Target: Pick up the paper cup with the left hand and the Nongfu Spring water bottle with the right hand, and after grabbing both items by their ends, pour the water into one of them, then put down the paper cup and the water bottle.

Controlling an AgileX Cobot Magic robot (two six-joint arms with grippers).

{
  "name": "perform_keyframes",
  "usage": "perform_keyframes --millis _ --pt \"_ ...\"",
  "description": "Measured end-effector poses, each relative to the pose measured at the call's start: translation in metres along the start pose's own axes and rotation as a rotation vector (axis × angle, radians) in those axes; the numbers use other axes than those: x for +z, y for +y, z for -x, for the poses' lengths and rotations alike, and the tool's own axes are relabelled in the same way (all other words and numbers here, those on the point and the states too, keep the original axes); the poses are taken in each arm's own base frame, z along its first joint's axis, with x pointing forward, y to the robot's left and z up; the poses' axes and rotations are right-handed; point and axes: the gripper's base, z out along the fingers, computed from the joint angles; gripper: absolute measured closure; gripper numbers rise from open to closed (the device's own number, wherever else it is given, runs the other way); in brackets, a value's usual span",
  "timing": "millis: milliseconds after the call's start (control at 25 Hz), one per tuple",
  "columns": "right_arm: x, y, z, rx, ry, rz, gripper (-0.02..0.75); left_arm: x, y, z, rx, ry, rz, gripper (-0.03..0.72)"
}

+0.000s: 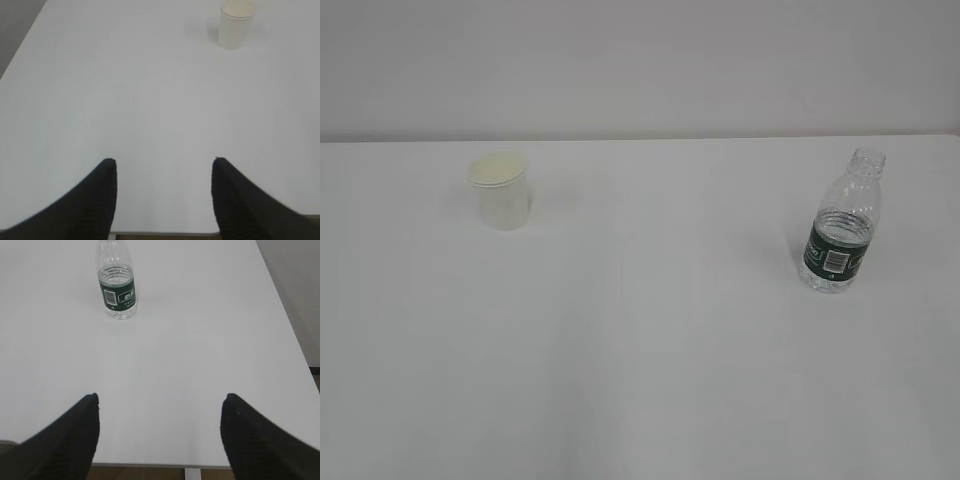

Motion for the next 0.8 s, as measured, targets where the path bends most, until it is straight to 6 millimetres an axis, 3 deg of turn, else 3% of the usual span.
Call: perform_keyframes --millis 480,600,800 --pt "0.000 0.000 0.002 0.023 -0.016 0.003 0.174 0.001 0.000 0.002 0.013 0.001 -0.024 0.260" --pt "-0.007 0.001 0.009 0.061 -0.076 0.027 0.174 -0.001 0.001 0.016 0.021 -0.016 -0.012 0.260" --pt "-0.011 0.008 0.034 0.114 -0.152 0.119 0.181 0.002 0.000 0.063 0.041 -0.138 0.009 0.260"
